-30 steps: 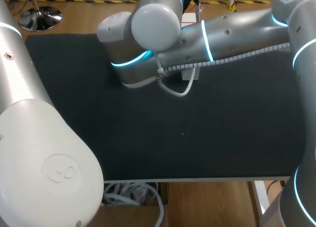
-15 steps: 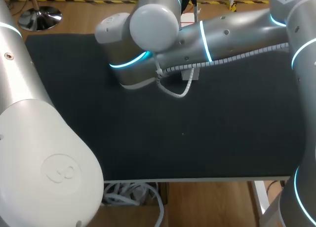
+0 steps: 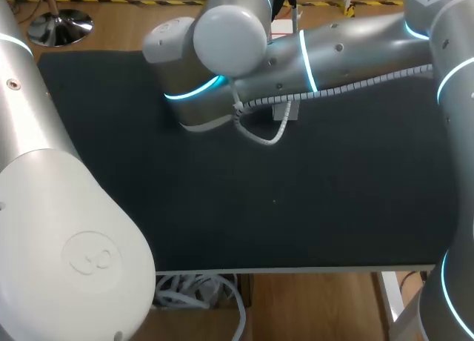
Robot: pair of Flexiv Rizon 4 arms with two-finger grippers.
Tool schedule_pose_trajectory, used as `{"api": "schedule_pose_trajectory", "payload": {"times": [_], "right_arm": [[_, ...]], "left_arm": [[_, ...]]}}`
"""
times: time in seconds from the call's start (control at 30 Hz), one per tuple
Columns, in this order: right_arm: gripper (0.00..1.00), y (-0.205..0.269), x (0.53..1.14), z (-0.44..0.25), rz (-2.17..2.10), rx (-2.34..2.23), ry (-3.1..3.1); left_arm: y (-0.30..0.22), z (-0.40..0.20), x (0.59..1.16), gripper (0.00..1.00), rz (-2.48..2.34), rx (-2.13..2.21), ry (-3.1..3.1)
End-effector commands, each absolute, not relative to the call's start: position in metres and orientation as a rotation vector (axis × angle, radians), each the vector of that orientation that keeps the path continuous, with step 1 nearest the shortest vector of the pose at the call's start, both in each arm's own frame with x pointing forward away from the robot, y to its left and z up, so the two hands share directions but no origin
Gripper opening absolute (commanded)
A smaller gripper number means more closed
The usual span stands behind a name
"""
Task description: Grab the tape and strap the tape.
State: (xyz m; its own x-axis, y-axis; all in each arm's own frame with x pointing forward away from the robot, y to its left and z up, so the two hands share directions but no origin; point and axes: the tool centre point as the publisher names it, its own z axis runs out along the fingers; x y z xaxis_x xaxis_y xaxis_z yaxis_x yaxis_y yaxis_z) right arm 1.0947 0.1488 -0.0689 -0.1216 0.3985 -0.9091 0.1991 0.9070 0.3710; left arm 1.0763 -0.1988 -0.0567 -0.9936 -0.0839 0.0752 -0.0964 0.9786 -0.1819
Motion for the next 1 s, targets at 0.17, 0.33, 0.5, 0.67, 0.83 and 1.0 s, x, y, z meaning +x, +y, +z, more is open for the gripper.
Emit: {"api": "schedule_pose_trajectory", "payload": {"times": [0.17, 0.33, 0.5, 0.67, 0.83, 1.0], "right_arm": [[0.00, 0.1527, 1.0898, -0.0675, 0.178, 0.464, 1.716], [0.00, 0.1535, 1.0888, -0.0673, 0.179, 0.475, 1.710], [0.00, 0.1523, 1.0876, -0.0664, 0.178, 0.487, 1.704], [0.00, 0.1503, 1.0882, -0.0648, 0.175, 0.499, 1.693], [0.00, 0.1519, 1.0878, -0.0644, 0.179, 0.498, 1.693], [0.00, 0.1521, 1.0876, -0.0646, 0.173, 0.504, 1.689]], "left_arm": [[-0.1990, -0.0559, 1.0765, 0.00, 0.282, 0.139, -3.057], [-0.1990, -0.0559, 1.0765, 0.00, 0.282, 0.139, -3.057], [-0.1990, -0.0559, 1.0765, 0.00, 0.282, 0.139, -3.057], [-0.1990, -0.0559, 1.0765, 0.00, 0.282, 0.139, -3.057], [-0.1990, -0.0559, 1.0765, 0.00, 0.282, 0.139, -3.057], [-0.1990, -0.0559, 1.0765, 0.00, 0.282, 0.139, -3.057]]}}
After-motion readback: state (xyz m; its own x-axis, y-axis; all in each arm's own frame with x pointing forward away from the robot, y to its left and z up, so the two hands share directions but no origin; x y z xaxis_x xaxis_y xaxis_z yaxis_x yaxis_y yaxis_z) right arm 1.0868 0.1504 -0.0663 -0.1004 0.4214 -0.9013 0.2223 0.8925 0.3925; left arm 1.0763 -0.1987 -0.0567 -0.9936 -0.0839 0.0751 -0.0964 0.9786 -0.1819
